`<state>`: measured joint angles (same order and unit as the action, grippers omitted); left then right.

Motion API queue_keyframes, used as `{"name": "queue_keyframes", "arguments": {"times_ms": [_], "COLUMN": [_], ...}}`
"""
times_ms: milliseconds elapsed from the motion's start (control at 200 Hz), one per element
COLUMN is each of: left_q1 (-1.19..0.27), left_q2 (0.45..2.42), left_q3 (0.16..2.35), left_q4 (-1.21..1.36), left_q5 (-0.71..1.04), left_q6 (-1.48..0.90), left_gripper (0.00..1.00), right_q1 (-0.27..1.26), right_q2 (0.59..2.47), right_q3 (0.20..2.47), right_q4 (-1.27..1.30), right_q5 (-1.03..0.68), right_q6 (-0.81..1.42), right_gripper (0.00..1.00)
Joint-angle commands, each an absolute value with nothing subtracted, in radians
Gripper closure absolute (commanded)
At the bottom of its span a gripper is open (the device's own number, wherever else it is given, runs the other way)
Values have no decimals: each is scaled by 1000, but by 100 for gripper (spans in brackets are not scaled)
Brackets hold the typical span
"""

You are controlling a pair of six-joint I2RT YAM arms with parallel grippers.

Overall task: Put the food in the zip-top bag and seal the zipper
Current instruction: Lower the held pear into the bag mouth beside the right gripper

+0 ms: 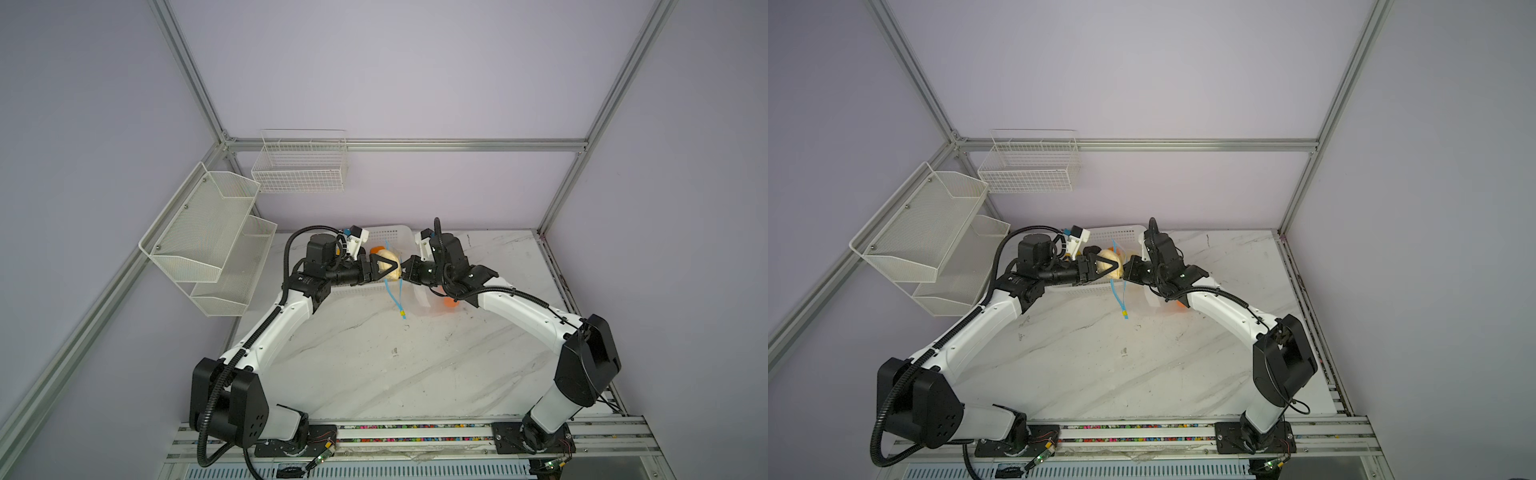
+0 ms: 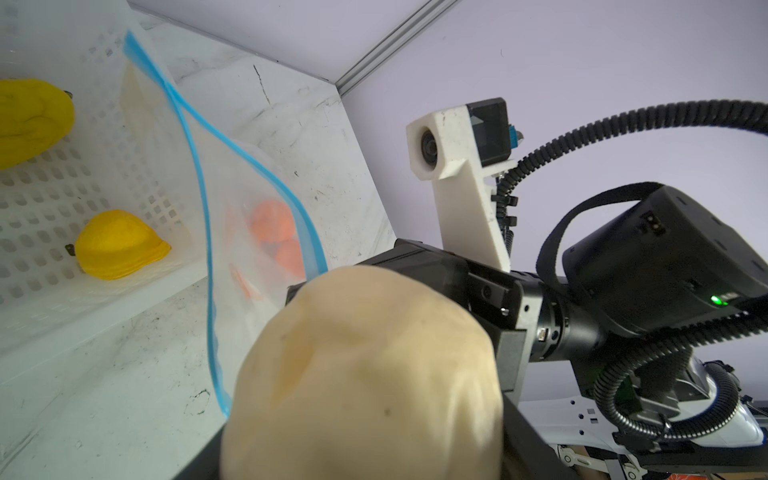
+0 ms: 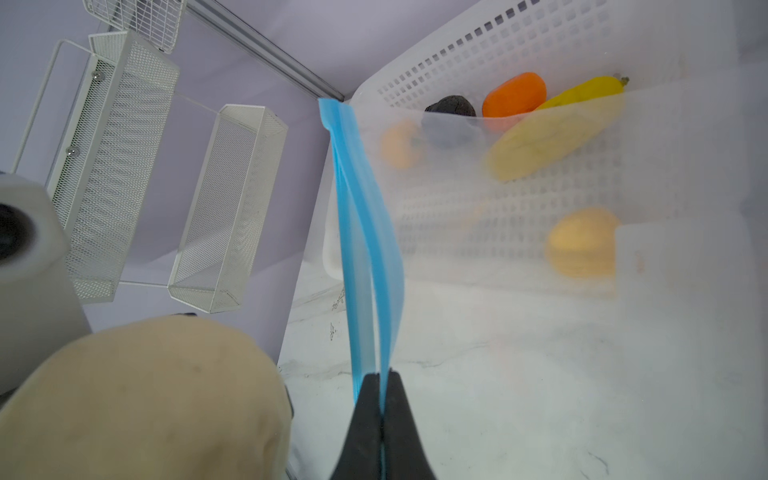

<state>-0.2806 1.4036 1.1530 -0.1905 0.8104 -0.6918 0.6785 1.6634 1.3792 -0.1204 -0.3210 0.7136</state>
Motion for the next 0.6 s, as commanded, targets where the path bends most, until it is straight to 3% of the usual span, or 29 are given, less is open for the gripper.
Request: {"name": "queue_keyframes", "arguments": {"times_ms": [0, 600], "left_q1": [-287, -287], "left_q2": [1405, 1448], "left_q3": [1105, 1113], "left_q4": [-202, -283], "left_q5": [780, 713], "left_q6": [-661, -598], "left_gripper": [57, 59], "right_q1": [684, 683], "right_q2": [1641, 1611], "right_q3": [1422, 1419], "right_q4": [-87, -88], "right_q5": [-339, -342], "right_q6": [729, 727], "right_gripper": [100, 100]}}
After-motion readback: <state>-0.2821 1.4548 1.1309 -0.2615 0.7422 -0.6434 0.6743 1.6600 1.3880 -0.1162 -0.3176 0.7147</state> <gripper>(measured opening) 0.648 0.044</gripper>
